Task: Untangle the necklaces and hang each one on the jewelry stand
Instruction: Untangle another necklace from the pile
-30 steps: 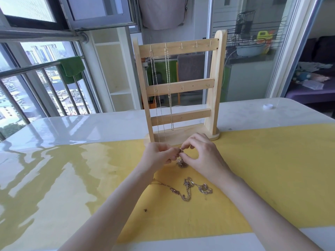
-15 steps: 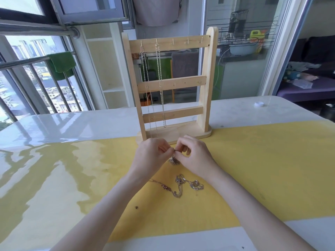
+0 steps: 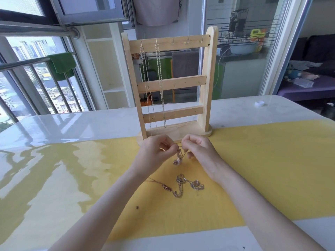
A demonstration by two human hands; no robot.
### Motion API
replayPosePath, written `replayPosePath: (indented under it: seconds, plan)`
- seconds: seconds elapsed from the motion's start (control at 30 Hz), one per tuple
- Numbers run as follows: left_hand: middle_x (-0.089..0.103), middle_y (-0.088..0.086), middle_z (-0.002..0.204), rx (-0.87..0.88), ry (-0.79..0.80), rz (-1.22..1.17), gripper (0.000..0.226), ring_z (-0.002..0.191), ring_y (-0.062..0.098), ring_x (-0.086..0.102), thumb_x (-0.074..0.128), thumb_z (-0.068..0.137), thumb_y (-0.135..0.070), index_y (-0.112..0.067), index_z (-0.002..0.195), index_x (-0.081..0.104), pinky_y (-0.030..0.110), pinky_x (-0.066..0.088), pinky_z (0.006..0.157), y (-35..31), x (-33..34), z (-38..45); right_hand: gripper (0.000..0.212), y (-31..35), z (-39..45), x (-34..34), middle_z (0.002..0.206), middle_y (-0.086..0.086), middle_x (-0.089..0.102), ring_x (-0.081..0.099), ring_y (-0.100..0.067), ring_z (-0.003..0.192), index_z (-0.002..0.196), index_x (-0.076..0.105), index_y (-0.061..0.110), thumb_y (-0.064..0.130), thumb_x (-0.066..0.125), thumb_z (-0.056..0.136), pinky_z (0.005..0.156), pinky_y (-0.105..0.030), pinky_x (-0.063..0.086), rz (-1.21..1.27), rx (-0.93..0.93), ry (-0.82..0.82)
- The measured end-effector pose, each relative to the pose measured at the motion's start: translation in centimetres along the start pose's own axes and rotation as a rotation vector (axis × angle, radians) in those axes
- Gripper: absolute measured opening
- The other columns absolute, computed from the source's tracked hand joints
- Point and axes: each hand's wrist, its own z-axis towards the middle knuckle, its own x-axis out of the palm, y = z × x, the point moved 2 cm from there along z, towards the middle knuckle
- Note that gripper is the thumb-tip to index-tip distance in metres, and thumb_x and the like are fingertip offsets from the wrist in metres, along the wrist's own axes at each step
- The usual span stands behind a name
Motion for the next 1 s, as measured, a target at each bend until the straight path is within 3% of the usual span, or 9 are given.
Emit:
replayPosePath:
  seconds: [0.1,0.2,0.37,0.57,0.73,0.83,1.0]
  plan:
    - [0.061,-0.01,0.057,-0.199,-0.062,-0.206,0.025,0.054,0.001,0.051,0.062,0.086,-0.007,-0.014,0.061,0.062,0.015,0.043,0.058,0.3,-0.4,0.2,0.015,0.2,0.1,0.3,0.063,0.005,0.046,0.041,-0.011,0.066,0.053,0.051,0.026,0.024,0.054,0.068,0.065,-0.024,0.038,0.048,-0.021,0.072]
    - [0.062,-0.005,0.06,-0.261,-0.066,-0.26,0.026,0.057,0.005,0.052,0.059,0.087,-0.007,-0.013,0.062,0.062,0.019,0.045,0.062,0.5,-0.5,0.1,0.017,0.3,0.1,0.5,0.068,0.005,0.053,0.045,-0.011,0.072,0.058,0.059,0.027,0.028,0.06,0.074,0.069,-0.025,0.039,0.019,-0.069,0.103]
    - [0.06,0.003,0.066,-0.205,-0.013,-0.202,0.023,0.059,0.008,0.05,0.059,0.089,-0.01,-0.012,0.067,0.063,0.02,0.041,0.059,0.0,-0.4,0.1,0.014,-0.2,0.3,-0.3,0.073,0.012,0.069,0.054,-0.003,0.07,0.078,0.074,0.02,0.015,0.065,0.087,0.072,-0.023,0.044,0.152,-0.077,-0.03]
    - [0.058,-0.013,0.065,0.019,-0.001,0.049,0.018,0.057,-0.002,0.054,0.06,0.091,-0.014,-0.014,0.074,0.059,0.01,0.041,0.058,-0.2,-0.3,0.2,0.008,-0.6,0.5,-0.6,0.064,0.007,0.064,0.047,-0.008,0.062,0.086,0.074,0.006,0.01,0.072,0.079,0.07,-0.022,0.043,0.163,-0.048,0.006]
    - [0.058,-0.007,0.071,0.155,0.015,0.127,0.013,0.063,0.004,0.054,0.059,0.092,-0.011,-0.013,0.079,0.057,0.013,0.044,0.063,-0.3,-0.1,-0.1,0.008,-0.7,0.6,-0.5,0.066,-0.003,0.059,0.049,-0.01,0.06,0.079,0.067,0.002,0.0,0.062,0.085,0.06,-0.02,0.042,0.337,0.072,0.172]
    - [0.057,-0.008,0.068,0.124,0.114,0.054,0.018,0.061,0.003,0.051,0.056,0.093,-0.008,-0.014,0.076,0.056,0.013,0.04,0.06,-0.5,-0.2,0.0,0.008,-0.8,0.6,-0.5,0.064,-0.006,0.055,0.047,-0.012,0.059,0.07,0.063,0.004,0.004,0.065,0.078,0.057,-0.021,0.04,0.455,0.169,0.283]
    - [0.053,-0.012,0.059,0.015,0.221,-0.064,0.024,0.054,0.001,0.045,0.055,0.091,-0.005,-0.017,0.07,0.056,0.011,0.037,0.055,-0.6,0.0,-0.1,0.007,-1.3,0.6,-0.3,0.063,-0.005,0.055,0.046,-0.012,0.059,0.065,0.064,0.007,0.013,0.068,0.063,0.063,-0.025,0.036,0.485,0.213,0.306]
